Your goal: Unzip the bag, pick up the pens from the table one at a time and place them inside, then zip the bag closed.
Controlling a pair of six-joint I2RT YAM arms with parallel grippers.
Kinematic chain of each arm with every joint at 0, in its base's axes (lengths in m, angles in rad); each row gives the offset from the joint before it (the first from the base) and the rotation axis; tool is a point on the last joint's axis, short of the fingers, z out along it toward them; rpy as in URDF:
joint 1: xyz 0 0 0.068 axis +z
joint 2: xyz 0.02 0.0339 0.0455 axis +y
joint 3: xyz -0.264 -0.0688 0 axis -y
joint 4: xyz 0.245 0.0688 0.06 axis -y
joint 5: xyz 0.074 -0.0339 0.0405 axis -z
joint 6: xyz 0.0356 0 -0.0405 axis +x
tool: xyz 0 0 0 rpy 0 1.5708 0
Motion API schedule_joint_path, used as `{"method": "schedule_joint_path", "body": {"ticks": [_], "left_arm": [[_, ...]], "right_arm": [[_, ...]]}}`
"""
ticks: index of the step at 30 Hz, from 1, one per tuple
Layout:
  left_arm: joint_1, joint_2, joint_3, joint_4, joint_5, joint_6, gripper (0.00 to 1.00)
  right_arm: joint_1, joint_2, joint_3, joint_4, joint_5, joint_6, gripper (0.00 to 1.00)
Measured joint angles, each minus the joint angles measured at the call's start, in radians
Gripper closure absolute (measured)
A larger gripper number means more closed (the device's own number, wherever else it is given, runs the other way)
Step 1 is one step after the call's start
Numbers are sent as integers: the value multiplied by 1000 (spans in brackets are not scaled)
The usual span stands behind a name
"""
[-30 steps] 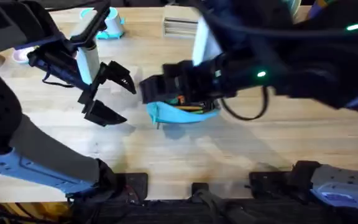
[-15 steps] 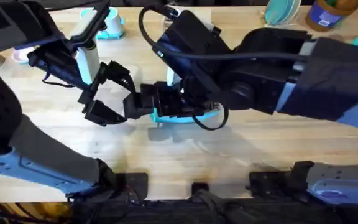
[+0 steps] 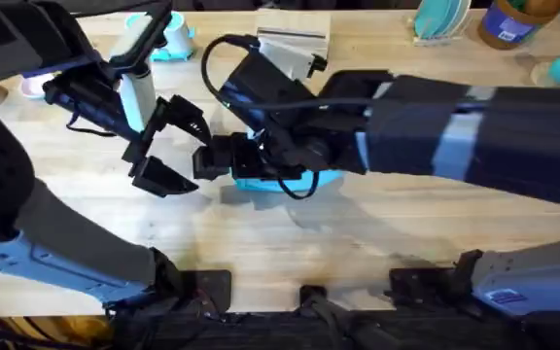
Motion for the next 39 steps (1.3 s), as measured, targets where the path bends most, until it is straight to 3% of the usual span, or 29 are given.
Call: {"method": "schedule_joint_path", "body": {"ticks": [11,18,30,39], "left_arm": [[0,0,0,0,0,0,7],[0,0,0,0,0,0,7],[0,0,0,0,0,0,7],[0,0,0,0,0,0,7]], "right_arm": [[-3,21,0,102,85,-16,26],[-3,21,0,111,101,-34,261],[-3,21,0,133,161,-31,284],[-3,25,0,133,222,-30,491]]}}
